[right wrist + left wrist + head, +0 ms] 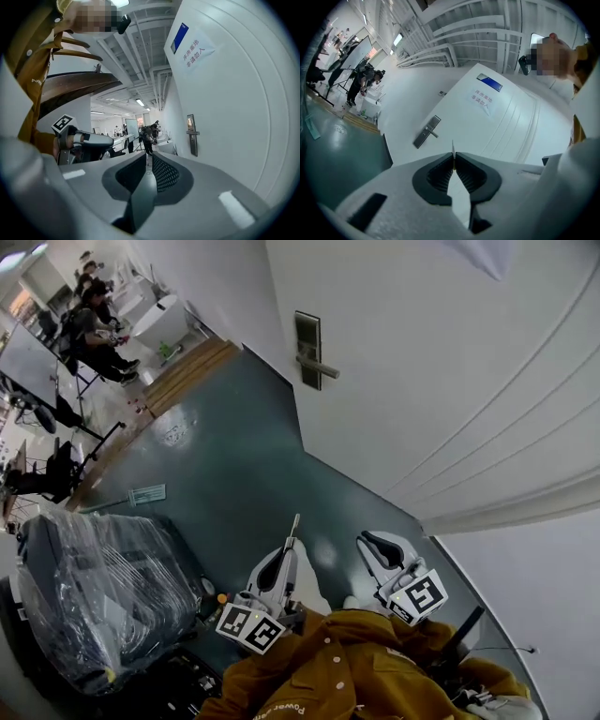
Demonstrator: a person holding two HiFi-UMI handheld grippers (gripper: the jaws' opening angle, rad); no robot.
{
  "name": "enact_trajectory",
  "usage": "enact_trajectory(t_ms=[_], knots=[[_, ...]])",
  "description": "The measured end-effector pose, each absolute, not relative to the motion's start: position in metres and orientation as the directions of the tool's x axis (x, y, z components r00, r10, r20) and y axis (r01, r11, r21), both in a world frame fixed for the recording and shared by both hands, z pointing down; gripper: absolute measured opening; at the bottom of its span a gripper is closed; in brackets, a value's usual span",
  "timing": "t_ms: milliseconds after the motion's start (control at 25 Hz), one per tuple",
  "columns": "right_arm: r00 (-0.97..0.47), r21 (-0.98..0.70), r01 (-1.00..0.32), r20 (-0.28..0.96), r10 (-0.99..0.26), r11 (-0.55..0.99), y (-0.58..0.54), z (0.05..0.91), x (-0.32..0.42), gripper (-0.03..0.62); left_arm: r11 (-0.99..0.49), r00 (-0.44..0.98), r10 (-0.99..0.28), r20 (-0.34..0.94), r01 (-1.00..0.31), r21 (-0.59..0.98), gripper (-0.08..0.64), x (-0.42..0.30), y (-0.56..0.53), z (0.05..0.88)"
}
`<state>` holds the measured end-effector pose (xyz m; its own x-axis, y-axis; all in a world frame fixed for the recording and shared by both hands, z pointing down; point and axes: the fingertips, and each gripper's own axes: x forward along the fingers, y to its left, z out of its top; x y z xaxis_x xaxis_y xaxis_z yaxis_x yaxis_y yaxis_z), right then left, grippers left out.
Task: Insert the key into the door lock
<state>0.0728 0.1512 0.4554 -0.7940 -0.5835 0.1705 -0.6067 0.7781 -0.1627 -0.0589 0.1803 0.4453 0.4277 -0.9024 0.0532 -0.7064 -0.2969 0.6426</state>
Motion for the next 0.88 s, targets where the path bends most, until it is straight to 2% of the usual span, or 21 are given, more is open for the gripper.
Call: enact_trajectory(t_ms=[240,520,680,880], knots=[[-0.745,-0.15,-0.667,0.153,-0.649,0.73,0.057,0.437,0.02,0.048,-0.365,0.489,-0.872,0.019,-0.676,0.64,0.023,-0.116,0.088,0.423],[-0.707,-0.091,-0.705,0.173,-0.686,0.704,-0.009,0.43,-0.003,0.055,-0.397,0.549,-0.835,0.014,-0.621,0.675,0.023,-0.134,0.016,0.426],[-0.698,-0.015,-0.703,0.204,-0.687,0.711,-0.055,0.43,0.006,0.141,-0.402,0.573,-0.819,0.03,-0.609,0.683,0.023,-0.133,-0.023,0.43],[-0.69,0.188,-0.657,0.24,-0.683,0.73,-0.133,0.439,0.025,0.193,-0.386,0.573,-0.818,0.053,-0.615,0.688,0.023,-0.124,-0.077,0.437]])
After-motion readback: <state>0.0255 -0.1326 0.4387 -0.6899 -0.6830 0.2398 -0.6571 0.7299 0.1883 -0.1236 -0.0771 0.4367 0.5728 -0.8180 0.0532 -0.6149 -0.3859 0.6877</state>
